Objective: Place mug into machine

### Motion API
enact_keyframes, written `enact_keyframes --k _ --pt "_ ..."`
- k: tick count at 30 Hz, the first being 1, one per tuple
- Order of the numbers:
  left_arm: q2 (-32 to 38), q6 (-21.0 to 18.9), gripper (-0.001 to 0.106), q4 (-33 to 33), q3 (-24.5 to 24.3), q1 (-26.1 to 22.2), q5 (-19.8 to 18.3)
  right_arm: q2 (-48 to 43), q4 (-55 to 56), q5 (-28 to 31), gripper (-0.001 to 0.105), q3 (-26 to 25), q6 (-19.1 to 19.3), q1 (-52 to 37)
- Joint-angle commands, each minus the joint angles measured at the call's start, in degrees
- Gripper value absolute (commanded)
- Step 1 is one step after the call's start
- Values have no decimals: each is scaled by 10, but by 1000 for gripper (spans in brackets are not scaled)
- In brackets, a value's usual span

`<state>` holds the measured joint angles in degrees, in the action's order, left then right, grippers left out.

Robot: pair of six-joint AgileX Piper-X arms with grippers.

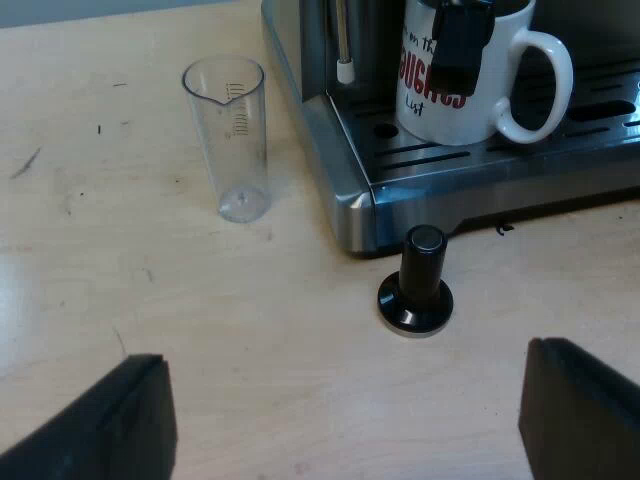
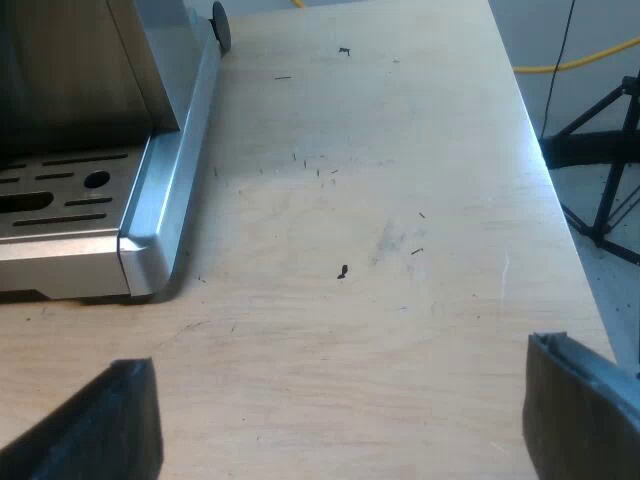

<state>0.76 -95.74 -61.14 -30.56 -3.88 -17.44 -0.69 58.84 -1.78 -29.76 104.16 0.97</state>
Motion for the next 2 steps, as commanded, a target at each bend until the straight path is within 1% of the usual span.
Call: enact_keyframes --k 1,2 --pt "80 -4 71 5 0 0 1 -23 -4 -2 89 -1 2 0" --pt "80 -4 71 5 0 0 1 -23 -4 -2 89 -1 2 0"
